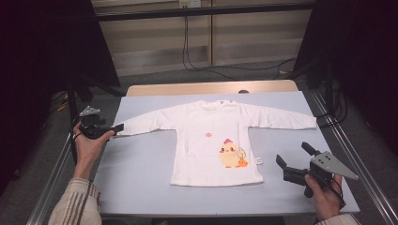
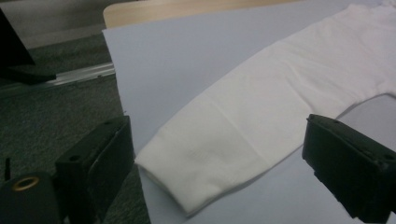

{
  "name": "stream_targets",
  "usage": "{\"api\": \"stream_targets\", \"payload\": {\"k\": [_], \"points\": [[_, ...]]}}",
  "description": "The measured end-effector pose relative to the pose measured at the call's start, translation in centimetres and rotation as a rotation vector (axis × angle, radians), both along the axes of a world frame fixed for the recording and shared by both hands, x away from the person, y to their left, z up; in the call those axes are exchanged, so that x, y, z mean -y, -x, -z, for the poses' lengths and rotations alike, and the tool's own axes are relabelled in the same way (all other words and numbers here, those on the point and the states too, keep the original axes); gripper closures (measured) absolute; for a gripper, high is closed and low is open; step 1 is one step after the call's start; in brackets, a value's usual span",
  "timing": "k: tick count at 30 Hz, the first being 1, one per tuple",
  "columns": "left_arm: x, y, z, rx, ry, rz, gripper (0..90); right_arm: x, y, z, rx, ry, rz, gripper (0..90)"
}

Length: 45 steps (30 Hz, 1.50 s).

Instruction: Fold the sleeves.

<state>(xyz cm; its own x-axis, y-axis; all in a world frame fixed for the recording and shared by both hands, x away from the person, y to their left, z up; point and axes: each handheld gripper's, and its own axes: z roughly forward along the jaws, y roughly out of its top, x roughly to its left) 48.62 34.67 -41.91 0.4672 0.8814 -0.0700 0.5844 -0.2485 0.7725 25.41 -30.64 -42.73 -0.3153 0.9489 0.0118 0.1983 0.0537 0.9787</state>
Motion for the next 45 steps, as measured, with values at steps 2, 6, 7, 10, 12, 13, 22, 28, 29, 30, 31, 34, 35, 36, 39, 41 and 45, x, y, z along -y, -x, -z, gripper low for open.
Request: {"api": "stream_targets", "payload": {"k": [2,6,7,10,12,13,22,28,29,30,31,34,35,36,39,41,45], "points": [[-0.4,-0.2,0.3,-0.016,0.002,-0.009,12.5,0.0,0.0,0.0,0.0,0.001,-0.001,1.2],[-1.0,-0.3,1.0,-0.049,0.001,-0.033,16.3,0.0,0.0,0.0,-0.002,0.001,-0.001,1.2],[-1.1,-0.3,1.2,-0.061,0.005,-0.031,16.9,0.0,0.0,0.0,-0.003,0.001,-0.001,1.1],[-1.4,-0.3,1.6,-0.072,-0.009,-0.05,22.5,0.0,0.0,0.0,-0.004,0.005,-0.003,1.1],[-1.7,-0.3,1.7,-0.093,-0.008,-0.056,25.3,0.0,0.0,0.0,-0.005,0.006,-0.002,1.1],[-1.8,-0.4,1.7,-0.1,-0.005,-0.049,32.4,0.0,0.0,0.1,-0.009,0.01,-0.002,1.1],[-0.8,-0.5,2.6,-0.108,-0.045,-0.039,45.7,0.0,-0.1,0.1,-0.01,0.01,-0.007,1.0],[-0.4,-0.8,2.8,-0.123,-0.06,-0.045,45.9,0.0,-0.1,0.1,-0.012,0.015,-0.012,1.1],[-0.4,-0.8,2.9,-0.122,-0.056,-0.04,46.2,-0.1,-0.1,0.1,-0.012,0.013,-0.013,1.1],[-0.4,-0.9,3.0,-0.126,-0.039,-0.038,48.1,-0.1,-0.1,0.1,-0.011,0.014,-0.014,1.0],[-0.4,-1.0,2.9,-0.135,-0.034,-0.036,50.7,-0.1,-0.1,0.1,-0.01,0.013,-0.014,1.1],[-0.3,-1.5,3.0,-0.149,-0.031,-0.049,53.6,-0.2,-0.1,0.2,-0.019,0.016,-0.021,0.6],[-0.2,-1.6,2.8,-0.16,-0.04,-0.048,53.6,-0.2,-0.1,0.2,-0.019,0.016,-0.021,0.6],[0.0,-1.6,2.8,-0.162,-0.042,-0.054,55.0,-0.2,-0.2,0.2,-0.021,0.018,-0.026,0.5],[-0.1,-1.5,2.8,-0.164,-0.031,-0.058,57.2,-0.2,-0.2,0.2,-0.022,0.017,-0.03,0.5],[-0.1,-1.4,2.8,-0.168,-0.021,-0.056,61.4,-0.2,-0.2,0.2,-0.024,0.016,-0.029,0.5],[0.0,-1.1,3.0,-0.136,-0.023,-0.082,67.3,-0.2,-0.2,0.3,-0.032,0.025,-0.033,0.4]]}}
